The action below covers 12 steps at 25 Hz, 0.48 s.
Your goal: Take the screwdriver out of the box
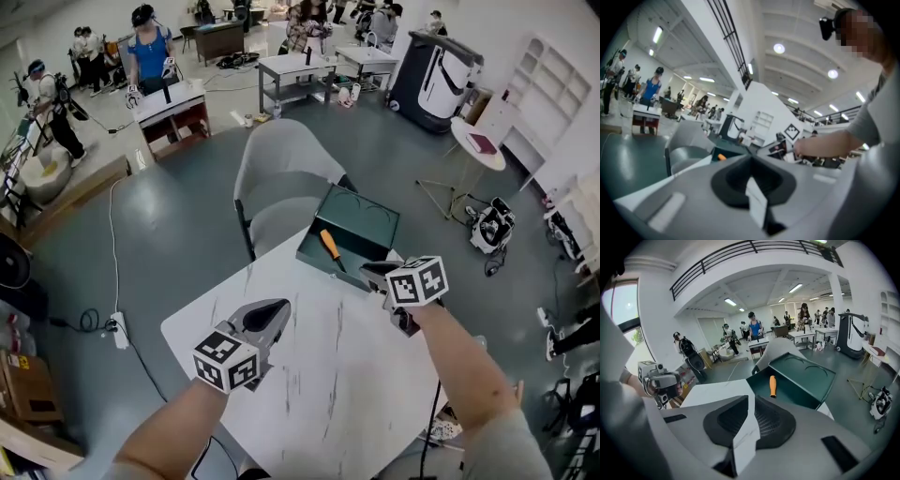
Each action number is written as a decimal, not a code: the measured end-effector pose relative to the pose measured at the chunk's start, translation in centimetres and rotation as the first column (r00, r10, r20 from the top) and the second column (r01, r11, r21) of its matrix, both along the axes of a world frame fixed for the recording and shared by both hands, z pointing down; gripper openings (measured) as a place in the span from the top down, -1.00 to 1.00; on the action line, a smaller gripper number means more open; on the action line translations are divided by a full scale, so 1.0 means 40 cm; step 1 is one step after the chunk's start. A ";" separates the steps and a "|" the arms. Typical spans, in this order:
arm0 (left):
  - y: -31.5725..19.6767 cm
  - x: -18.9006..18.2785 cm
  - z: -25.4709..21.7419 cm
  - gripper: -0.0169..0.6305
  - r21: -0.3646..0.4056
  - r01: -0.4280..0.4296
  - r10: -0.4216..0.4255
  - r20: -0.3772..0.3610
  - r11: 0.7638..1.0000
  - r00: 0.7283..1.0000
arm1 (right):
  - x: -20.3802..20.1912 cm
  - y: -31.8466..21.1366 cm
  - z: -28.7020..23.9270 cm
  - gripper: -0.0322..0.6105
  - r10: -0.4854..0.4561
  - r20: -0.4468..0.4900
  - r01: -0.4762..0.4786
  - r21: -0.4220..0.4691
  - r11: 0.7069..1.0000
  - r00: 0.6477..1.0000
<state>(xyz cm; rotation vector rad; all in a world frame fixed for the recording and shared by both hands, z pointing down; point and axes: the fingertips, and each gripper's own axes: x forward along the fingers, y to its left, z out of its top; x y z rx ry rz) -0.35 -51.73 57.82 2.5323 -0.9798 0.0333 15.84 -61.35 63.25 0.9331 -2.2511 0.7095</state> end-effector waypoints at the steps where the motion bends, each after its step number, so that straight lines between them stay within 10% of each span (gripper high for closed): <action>1: -0.015 0.003 0.009 0.96 0.000 -0.003 0.003 0.000 1.000 1.000 | 0.000 -0.022 0.016 0.87 -0.013 -0.027 0.012 -0.014 1.000 1.000; 12: -0.109 0.040 0.102 0.96 -0.019 -0.030 0.030 -0.001 0.999 1.000 | -0.034 -0.173 0.180 0.67 -0.123 -0.161 0.085 -0.225 0.971 0.979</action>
